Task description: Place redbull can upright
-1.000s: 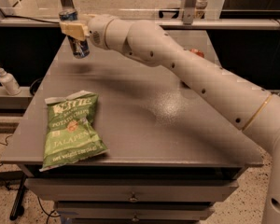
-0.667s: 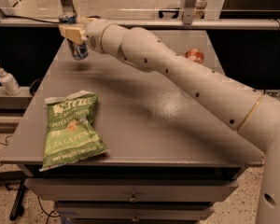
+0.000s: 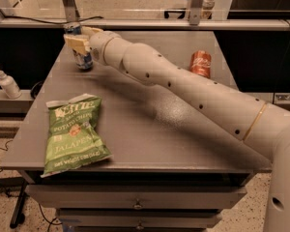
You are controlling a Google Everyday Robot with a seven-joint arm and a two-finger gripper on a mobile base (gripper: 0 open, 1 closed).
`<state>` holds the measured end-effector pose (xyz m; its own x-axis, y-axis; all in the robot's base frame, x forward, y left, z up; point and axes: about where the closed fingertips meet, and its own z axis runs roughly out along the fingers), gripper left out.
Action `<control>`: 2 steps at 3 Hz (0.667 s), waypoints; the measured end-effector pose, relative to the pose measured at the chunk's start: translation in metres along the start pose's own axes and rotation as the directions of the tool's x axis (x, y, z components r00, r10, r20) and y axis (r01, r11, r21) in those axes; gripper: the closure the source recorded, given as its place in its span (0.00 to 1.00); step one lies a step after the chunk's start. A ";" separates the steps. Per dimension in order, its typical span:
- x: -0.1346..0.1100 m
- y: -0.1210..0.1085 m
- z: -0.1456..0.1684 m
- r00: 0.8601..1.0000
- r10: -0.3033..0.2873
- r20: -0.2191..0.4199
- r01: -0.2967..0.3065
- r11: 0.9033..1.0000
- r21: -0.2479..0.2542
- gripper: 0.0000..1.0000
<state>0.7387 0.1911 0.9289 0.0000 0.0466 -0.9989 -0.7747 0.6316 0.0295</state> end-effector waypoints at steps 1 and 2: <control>0.007 -0.003 -0.003 1.000 0.001 -0.004 -0.001 1.000 0.010 1.00; 0.012 -0.005 -0.008 1.000 0.010 -0.010 -0.010 1.000 0.018 0.82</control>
Offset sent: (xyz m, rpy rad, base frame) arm -0.0009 -0.0197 -0.0196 -0.0018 0.0279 -0.0324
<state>0.7378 0.1822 0.9161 -0.0137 0.0452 -0.9989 -0.7632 0.6449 0.0397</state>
